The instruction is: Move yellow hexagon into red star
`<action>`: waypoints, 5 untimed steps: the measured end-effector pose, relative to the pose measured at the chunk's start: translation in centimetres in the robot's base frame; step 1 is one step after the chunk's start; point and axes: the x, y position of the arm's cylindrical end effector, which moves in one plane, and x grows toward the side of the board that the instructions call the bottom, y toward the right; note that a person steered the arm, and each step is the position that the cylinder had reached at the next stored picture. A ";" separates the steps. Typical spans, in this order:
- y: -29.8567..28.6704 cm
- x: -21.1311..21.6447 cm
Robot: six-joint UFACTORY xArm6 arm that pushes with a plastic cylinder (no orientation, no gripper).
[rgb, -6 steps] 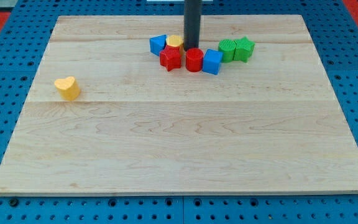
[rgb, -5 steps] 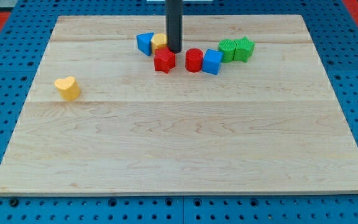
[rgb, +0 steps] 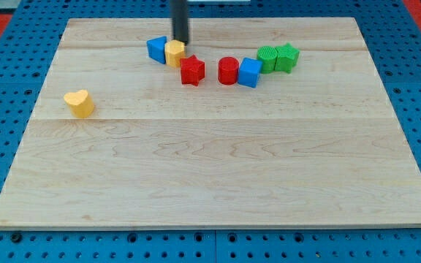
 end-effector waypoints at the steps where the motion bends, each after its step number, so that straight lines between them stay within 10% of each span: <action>1: -0.4 1.3; 3: 8.6 -0.3; 5: -3.0 2.8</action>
